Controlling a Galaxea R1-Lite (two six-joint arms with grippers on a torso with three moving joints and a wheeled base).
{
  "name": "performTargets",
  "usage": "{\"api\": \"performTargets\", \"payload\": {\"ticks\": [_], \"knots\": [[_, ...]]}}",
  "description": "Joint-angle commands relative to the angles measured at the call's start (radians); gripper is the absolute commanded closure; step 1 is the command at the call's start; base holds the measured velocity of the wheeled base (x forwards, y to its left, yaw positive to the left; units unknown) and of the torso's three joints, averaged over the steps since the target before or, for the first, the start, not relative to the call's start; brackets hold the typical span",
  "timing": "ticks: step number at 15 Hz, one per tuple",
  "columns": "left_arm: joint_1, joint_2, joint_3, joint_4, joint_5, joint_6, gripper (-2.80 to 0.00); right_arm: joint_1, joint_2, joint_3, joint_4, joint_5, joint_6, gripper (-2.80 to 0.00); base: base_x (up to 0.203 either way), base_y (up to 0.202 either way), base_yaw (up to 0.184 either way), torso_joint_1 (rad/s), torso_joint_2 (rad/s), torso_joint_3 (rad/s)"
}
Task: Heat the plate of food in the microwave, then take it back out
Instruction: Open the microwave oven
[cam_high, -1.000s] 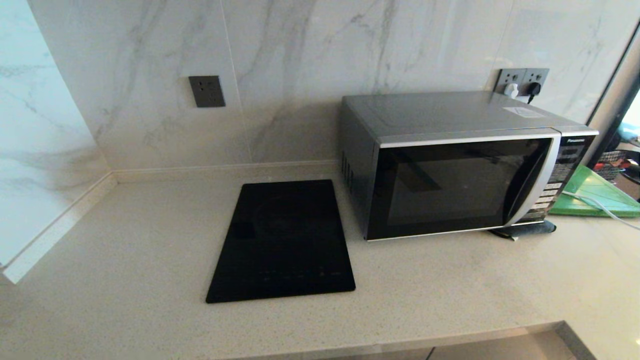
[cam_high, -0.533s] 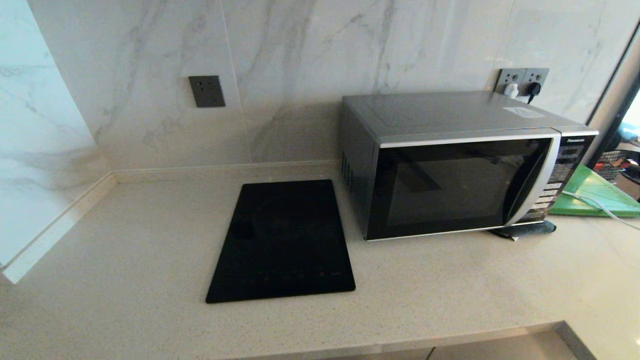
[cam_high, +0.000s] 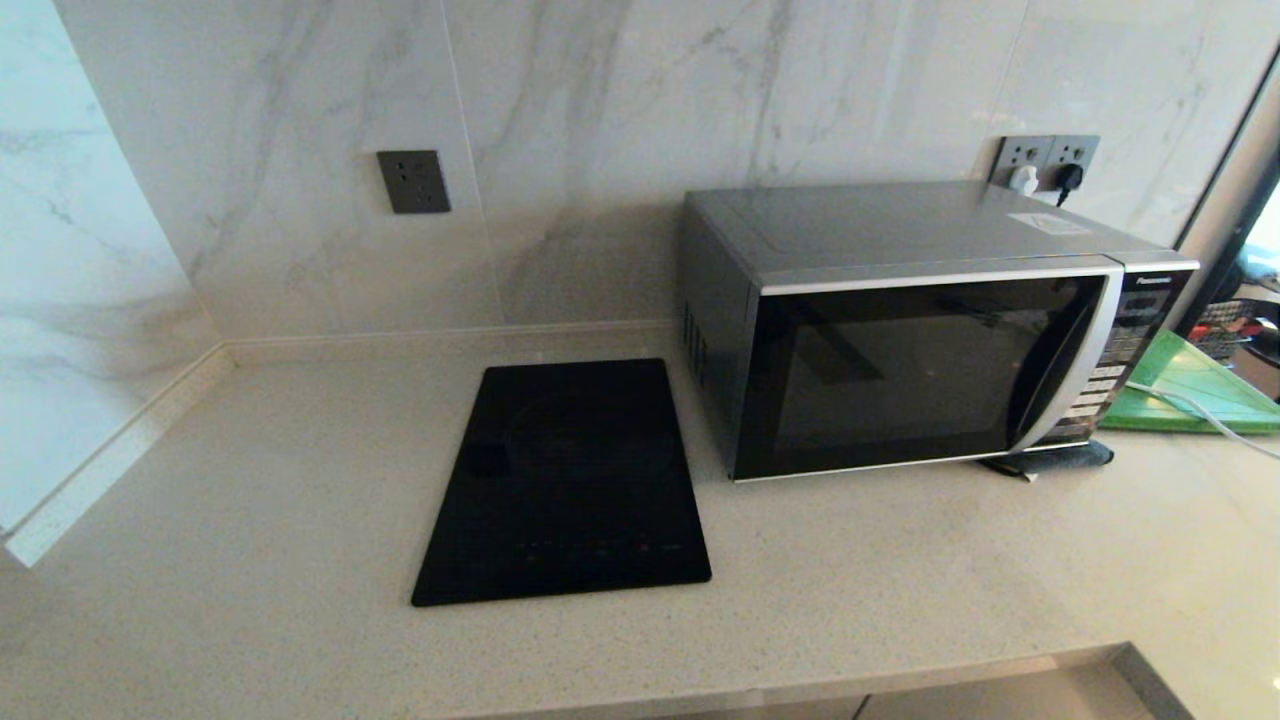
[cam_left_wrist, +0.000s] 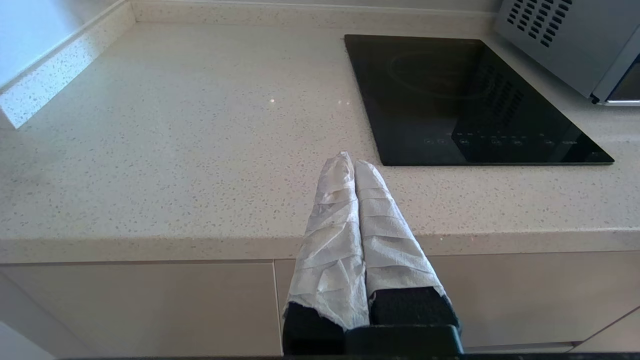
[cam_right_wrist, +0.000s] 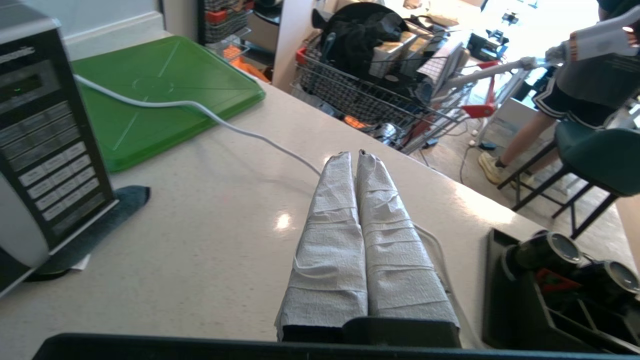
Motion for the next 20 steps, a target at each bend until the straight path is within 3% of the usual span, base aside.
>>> {"api": "performTargets", "payload": {"ticks": [1, 2, 3, 10, 17, 20], "knots": [[0.0, 0.002, 0.0, 0.0, 0.0, 0.0, 0.0, 0.007, 0.041, 0.021, -0.036, -0.006, 0.002, 0.0, 0.0, 0.0, 0.0, 0.0, 0.0, 0.0], [0.0, 0.0, 0.0, 0.0, 0.0, 0.0, 0.0, 0.008, 0.052, 0.032, -0.053, -0.006, 0.001, 0.0, 0.0, 0.0, 0.0, 0.0, 0.0, 0.0], [0.0, 0.002, 0.0, 0.0, 0.0, 0.0, 0.0, 0.008, 0.06, 0.052, -0.06, -0.006, 0.001, -2.8, 0.0, 0.0, 0.0, 0.0, 0.0, 0.0], [0.0, 0.002, 0.0, 0.0, 0.0, 0.0, 0.0, 0.037, 0.201, 0.104, -0.08, -0.003, 0.053, -2.8, 0.0, 0.0, 0.0, 0.0, 0.0, 0.0], [0.0, 0.0, 0.0, 0.0, 0.0, 0.0, 0.0, 0.038, 0.585, 0.0, -0.548, -0.019, 0.052, -2.8, 0.0, 0.0, 0.0, 0.0, 0.0, 0.0], [0.0, 0.002, 0.0, 0.0, 0.0, 0.0, 0.0, 0.051, 0.673, -0.057, -0.59, -0.025, 0.048, -2.8, 0.0, 0.0, 0.0, 0.0, 0.0, 0.0]]}}
